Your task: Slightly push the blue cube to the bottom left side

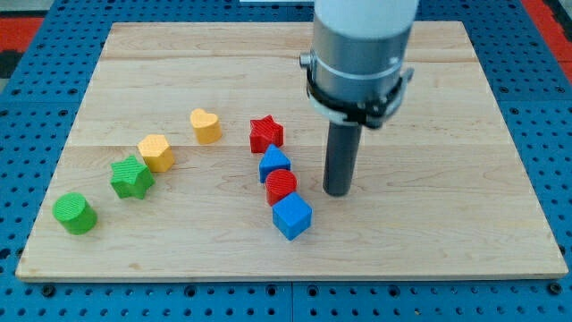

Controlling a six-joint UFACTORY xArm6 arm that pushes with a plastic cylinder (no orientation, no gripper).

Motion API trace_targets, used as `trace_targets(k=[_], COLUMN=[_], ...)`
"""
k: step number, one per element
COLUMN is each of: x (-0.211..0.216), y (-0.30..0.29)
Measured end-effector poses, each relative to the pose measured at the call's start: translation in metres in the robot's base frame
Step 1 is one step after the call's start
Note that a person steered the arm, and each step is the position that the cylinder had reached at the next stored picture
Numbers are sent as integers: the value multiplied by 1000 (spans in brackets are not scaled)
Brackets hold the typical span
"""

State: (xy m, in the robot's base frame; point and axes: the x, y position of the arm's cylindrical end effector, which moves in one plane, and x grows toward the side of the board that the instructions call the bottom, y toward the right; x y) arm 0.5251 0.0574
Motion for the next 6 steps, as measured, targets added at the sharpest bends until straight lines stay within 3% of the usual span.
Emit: trace_targets(k=[3, 4, 5, 6], x=[56, 57, 51, 30], y=[7, -5, 22, -2])
